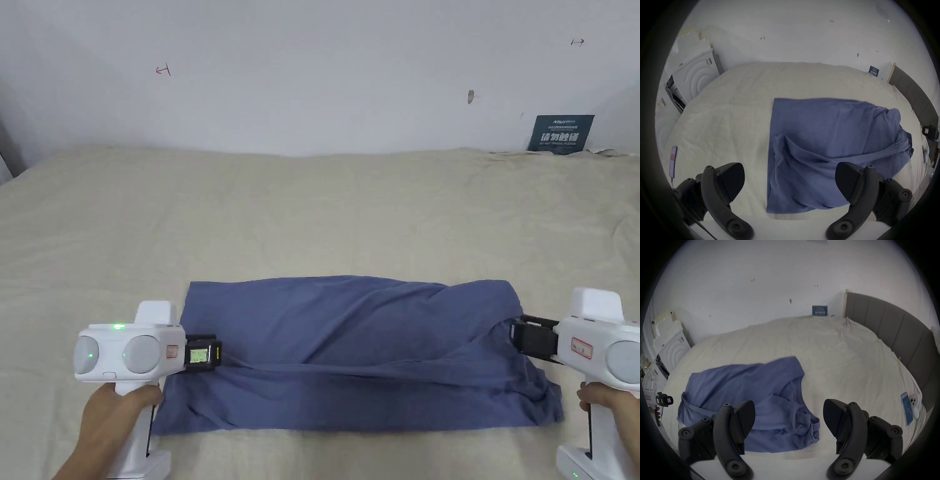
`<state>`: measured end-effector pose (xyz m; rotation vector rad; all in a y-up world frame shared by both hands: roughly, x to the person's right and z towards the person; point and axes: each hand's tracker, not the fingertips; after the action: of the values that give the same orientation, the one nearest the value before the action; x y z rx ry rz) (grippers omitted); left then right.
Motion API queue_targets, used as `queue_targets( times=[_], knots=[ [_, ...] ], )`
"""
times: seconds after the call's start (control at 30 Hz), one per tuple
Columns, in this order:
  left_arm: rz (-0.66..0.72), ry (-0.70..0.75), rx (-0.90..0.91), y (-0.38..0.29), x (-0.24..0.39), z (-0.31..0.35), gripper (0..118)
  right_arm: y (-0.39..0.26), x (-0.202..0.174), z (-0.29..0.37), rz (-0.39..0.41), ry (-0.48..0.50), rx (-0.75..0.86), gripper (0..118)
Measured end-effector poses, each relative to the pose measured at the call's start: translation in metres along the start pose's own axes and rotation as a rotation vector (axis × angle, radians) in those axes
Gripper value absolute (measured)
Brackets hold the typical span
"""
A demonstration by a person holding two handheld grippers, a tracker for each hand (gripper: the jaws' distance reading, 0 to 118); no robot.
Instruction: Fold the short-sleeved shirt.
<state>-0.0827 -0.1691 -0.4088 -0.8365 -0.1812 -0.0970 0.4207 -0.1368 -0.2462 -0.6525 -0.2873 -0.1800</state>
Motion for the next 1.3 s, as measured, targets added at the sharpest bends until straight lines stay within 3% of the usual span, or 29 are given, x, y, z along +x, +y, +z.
queue_targets(
  times=[0.37,0.53,0.6,0.7,0.8,0.83,0.9,1.17,1.3],
  knots=[
    [0.076,-0.04,0.3,-0.011,-0.009,0.1,114,0.0,-0.017,0.097,0.058,0.044,0.242,91],
    [0.036,-0.003,0.424,-0.038,-0.001,0.125,89,-0.019,-0.022,0.117,0.065,0.015,0.322,90],
    [0.008,0.03,0.463,-0.05,0.004,0.13,79,-0.027,-0.023,0.121,0.079,0.005,0.343,77],
    [-0.002,0.041,0.501,-0.067,0.01,0.134,59,-0.041,-0.027,0.127,0.081,-0.007,0.364,48],
    [-0.028,0.05,0.524,-0.08,0.015,0.135,29,-0.053,-0.029,0.129,0.085,-0.024,0.387,9],
    [-0.036,0.054,0.533,-0.084,0.017,0.136,19,-0.057,-0.034,0.132,0.105,-0.051,0.4,3],
    [-0.039,0.053,0.538,-0.09,0.02,0.137,0,-0.063,-0.034,0.133,0.107,-0.042,0.401,1],
    [-0.018,0.026,0.501,-0.092,0.019,0.133,0,-0.067,-0.038,0.134,0.113,-0.034,0.414,0],
    [-0.004,-0.023,0.348,-0.074,0.014,0.118,0,-0.062,-0.037,0.129,0.113,-0.031,0.407,0]
  ],
)
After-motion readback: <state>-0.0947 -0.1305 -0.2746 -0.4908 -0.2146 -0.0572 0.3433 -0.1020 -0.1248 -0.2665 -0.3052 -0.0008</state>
